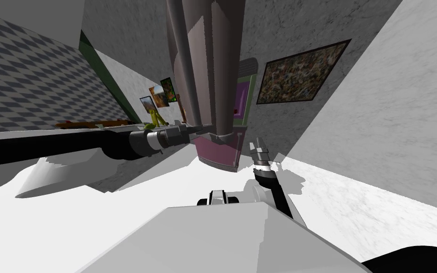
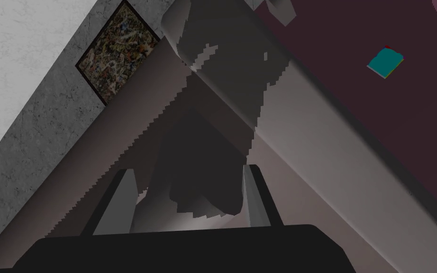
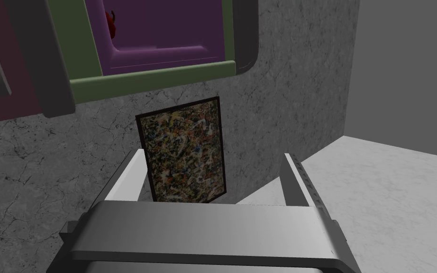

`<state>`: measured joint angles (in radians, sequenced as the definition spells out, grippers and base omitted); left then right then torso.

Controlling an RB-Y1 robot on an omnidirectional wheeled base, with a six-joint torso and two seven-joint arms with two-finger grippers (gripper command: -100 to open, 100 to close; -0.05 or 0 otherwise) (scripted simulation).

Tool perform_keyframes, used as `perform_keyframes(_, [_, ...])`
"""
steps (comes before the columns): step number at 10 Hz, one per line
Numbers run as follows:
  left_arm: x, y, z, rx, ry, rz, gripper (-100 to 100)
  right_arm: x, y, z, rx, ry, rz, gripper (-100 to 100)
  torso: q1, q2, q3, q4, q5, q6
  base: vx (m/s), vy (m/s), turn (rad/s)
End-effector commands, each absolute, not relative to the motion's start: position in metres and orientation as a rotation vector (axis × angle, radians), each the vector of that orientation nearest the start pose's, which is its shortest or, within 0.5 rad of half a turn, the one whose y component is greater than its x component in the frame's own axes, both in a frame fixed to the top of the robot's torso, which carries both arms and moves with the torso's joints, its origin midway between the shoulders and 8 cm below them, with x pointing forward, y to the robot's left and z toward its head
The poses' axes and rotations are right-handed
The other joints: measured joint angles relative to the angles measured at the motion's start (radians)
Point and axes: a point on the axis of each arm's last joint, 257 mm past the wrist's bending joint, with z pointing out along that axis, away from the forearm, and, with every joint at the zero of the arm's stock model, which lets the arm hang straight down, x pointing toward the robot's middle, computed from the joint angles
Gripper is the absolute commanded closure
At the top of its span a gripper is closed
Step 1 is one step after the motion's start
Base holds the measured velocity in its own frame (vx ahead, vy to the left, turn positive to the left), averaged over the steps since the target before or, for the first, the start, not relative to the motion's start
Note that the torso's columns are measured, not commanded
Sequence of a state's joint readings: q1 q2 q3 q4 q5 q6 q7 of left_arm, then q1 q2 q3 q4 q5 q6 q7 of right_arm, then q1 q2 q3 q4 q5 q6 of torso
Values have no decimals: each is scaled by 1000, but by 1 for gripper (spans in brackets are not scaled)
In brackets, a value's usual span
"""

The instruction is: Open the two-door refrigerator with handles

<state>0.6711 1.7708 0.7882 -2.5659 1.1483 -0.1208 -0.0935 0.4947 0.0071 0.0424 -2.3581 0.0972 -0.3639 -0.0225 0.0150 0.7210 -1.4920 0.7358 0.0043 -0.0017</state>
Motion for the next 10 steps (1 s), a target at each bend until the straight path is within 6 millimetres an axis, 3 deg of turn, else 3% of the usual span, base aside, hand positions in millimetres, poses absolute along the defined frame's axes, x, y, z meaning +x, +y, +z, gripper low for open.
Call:
perform_keyframes(1, [325, 88, 129, 176, 1748, -1385, 100, 354, -257, 34, 662, 690, 1286, 0, 3, 6, 4, 0, 2, 0, -60, 325, -42])
perform_keyframes(5, [308, 70, 129, 230, 1756, -1436, 100, 354, -257, 34, 663, 690, 1287, 0, -20, -2, -3, -1, -6, 1, -43, 223, -18])
perform_keyframes(10, [290, 54, 129, 283, 1764, -1489, 100, 354, -257, 34, 662, 690, 1286, 0, -4, 8, 7, 0, 0, 0, -46, 250, -38])
